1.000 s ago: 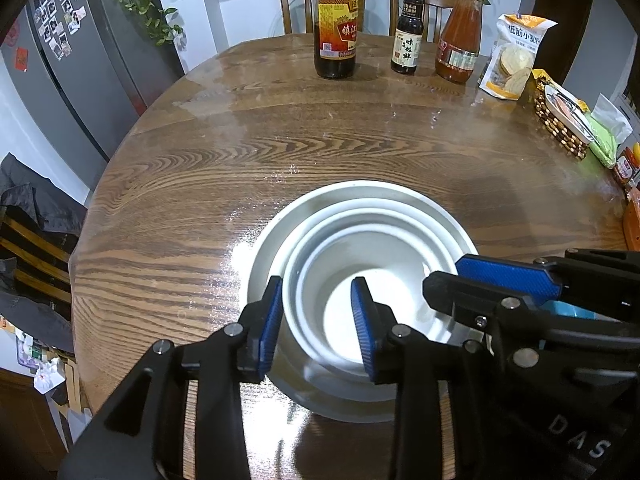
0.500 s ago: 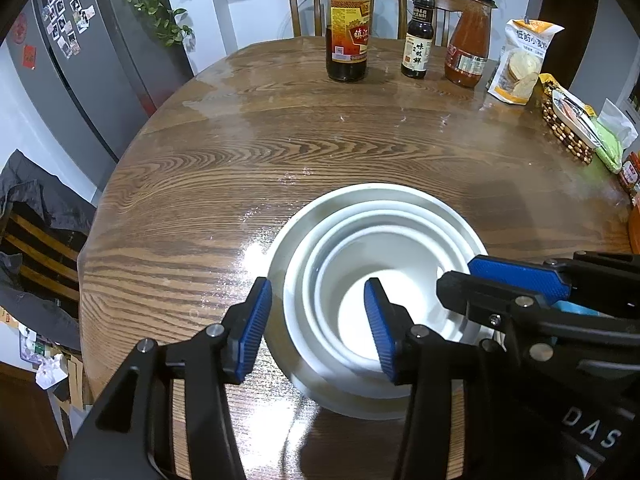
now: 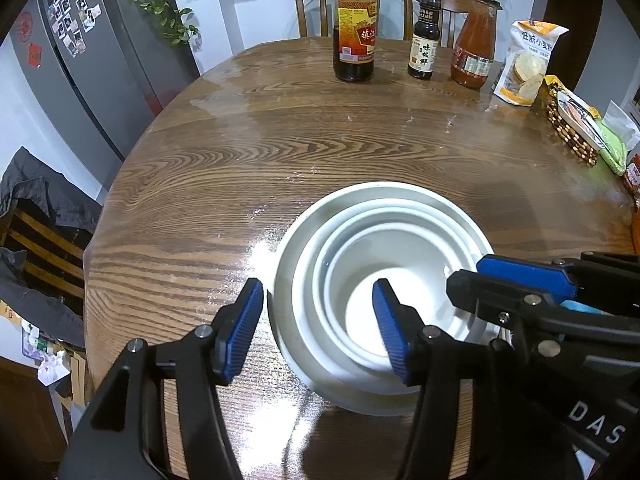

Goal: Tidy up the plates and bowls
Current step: 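Open both grippers to release the ramekin, then withdraw both grippers up from the nested bowls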

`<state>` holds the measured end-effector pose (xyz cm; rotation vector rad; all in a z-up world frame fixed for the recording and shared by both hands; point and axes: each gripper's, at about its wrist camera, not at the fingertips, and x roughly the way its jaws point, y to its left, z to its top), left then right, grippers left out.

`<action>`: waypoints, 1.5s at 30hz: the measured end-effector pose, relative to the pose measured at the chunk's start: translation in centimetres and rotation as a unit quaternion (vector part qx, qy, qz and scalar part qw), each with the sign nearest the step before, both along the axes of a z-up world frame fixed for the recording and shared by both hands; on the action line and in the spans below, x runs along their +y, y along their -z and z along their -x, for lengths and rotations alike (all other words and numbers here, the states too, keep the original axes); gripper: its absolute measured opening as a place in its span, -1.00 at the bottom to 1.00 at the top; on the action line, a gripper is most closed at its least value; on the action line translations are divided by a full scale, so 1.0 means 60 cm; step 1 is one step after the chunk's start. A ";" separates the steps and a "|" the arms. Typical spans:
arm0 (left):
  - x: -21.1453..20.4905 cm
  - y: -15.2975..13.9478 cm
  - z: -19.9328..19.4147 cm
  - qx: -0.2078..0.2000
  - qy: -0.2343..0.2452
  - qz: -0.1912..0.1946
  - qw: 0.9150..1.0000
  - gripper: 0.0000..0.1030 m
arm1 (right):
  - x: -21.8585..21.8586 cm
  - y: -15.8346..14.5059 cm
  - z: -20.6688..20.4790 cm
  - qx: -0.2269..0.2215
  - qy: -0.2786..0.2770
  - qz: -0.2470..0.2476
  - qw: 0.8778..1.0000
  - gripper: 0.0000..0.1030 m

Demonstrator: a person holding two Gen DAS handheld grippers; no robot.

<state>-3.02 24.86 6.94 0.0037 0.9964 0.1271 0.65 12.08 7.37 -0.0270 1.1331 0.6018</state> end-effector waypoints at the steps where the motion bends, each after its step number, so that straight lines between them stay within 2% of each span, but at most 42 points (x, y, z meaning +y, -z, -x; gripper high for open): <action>1: 0.000 0.000 0.000 0.000 -0.001 0.000 1.000 0.12 | 0.000 0.000 0.000 0.000 0.001 0.001 1.000 -0.52; 2: -0.001 0.000 0.001 0.000 -0.001 -0.001 1.000 0.13 | -0.001 0.000 0.000 0.000 0.003 0.001 1.000 -0.49; 4: -0.001 0.000 0.002 0.000 -0.001 -0.002 1.000 0.15 | -0.002 -0.002 -0.001 -0.001 0.006 -0.001 1.000 -0.25; 6: -0.002 0.001 0.002 0.001 0.000 -0.003 1.000 0.25 | -0.002 -0.003 0.001 -0.001 0.004 -0.004 1.000 -0.09; 7: -0.003 0.000 0.003 0.000 0.000 -0.002 1.000 0.43 | 0.000 -0.004 0.002 -0.005 0.003 -0.001 1.000 -0.08; 8: -0.004 -0.001 0.003 -0.002 0.002 0.000 1.000 0.51 | 0.001 -0.005 0.003 -0.007 0.003 0.000 1.000 -0.08; 11: -0.009 -0.004 0.005 -0.009 0.004 -0.011 1.000 0.51 | 0.000 -0.007 0.004 -0.009 0.003 0.000 1.000 -0.08; 34: -0.007 -0.016 0.015 -0.018 -0.006 -0.003 1.000 0.60 | -0.004 -0.020 0.013 -0.016 0.006 -0.008 1.000 0.01; 40: -0.005 -0.022 0.018 -0.024 -0.009 0.000 1.000 0.67 | -0.010 -0.028 0.018 -0.021 0.009 -0.016 1.000 0.06; 43: -0.004 -0.026 0.020 -0.028 -0.015 -0.004 0.999 0.83 | -0.015 -0.033 0.019 -0.024 0.010 -0.019 0.999 0.08; 45: -0.003 -0.028 0.022 -0.031 -0.017 -0.002 0.999 0.86 | -0.018 -0.035 0.021 -0.027 0.013 -0.020 0.999 0.09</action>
